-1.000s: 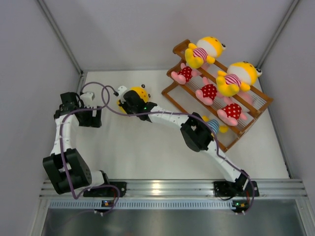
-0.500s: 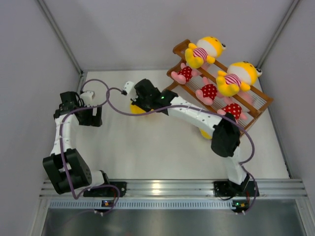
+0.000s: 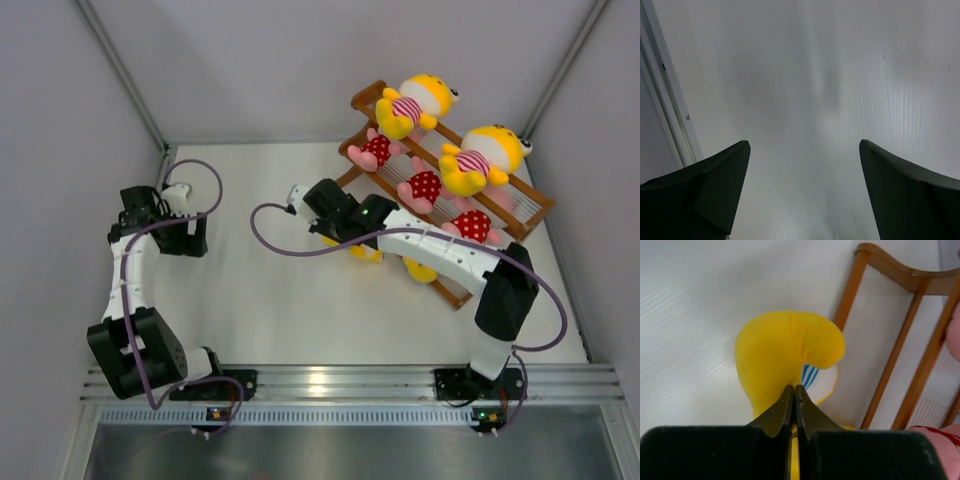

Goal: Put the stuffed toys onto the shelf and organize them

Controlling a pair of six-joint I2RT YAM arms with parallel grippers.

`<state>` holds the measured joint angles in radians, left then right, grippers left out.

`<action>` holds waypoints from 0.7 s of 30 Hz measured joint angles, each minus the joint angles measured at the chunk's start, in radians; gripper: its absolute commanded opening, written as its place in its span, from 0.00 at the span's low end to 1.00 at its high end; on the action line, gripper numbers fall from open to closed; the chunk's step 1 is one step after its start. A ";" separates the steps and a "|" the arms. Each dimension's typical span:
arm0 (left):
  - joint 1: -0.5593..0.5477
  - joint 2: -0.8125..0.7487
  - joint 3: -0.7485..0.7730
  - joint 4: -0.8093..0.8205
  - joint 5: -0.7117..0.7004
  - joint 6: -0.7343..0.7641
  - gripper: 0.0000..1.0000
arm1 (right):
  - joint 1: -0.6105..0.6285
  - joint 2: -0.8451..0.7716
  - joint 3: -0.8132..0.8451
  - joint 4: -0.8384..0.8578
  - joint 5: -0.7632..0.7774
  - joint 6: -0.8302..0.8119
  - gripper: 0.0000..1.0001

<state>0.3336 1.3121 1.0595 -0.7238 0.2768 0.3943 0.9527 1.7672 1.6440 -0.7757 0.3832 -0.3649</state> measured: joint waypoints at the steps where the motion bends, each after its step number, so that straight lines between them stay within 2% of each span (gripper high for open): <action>1: 0.000 -0.001 0.000 0.000 0.003 0.000 0.96 | 0.004 -0.001 -0.018 0.003 -0.013 0.001 0.00; 9: 0.000 -0.014 0.000 0.000 0.014 0.000 0.97 | 0.140 0.003 -0.277 0.132 -0.164 0.042 0.00; 10: 0.000 -0.014 0.000 0.000 0.014 0.000 0.97 | 0.151 0.003 -0.296 0.149 -0.172 0.053 0.05; 11: 0.000 -0.015 0.000 0.000 0.014 0.000 0.97 | 0.161 0.003 -0.317 0.172 -0.177 0.065 0.13; 12: 0.000 -0.016 0.000 0.000 0.014 0.000 0.97 | 0.165 0.003 -0.332 0.198 -0.177 0.077 0.27; 15: 0.000 -0.021 0.000 0.000 0.015 0.001 0.97 | 0.165 0.002 -0.361 0.255 -0.172 0.108 0.48; 20: 0.000 -0.025 0.000 -0.001 0.023 0.001 0.97 | 0.164 -0.013 -0.401 0.301 -0.149 0.135 0.58; 21: 0.000 -0.026 0.000 -0.001 0.025 0.001 0.97 | 0.164 -0.019 -0.411 0.307 -0.141 0.142 0.63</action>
<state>0.3336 1.2865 1.0595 -0.7246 0.3016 0.3954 1.1172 1.7481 1.2327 -0.4686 0.2424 -0.2226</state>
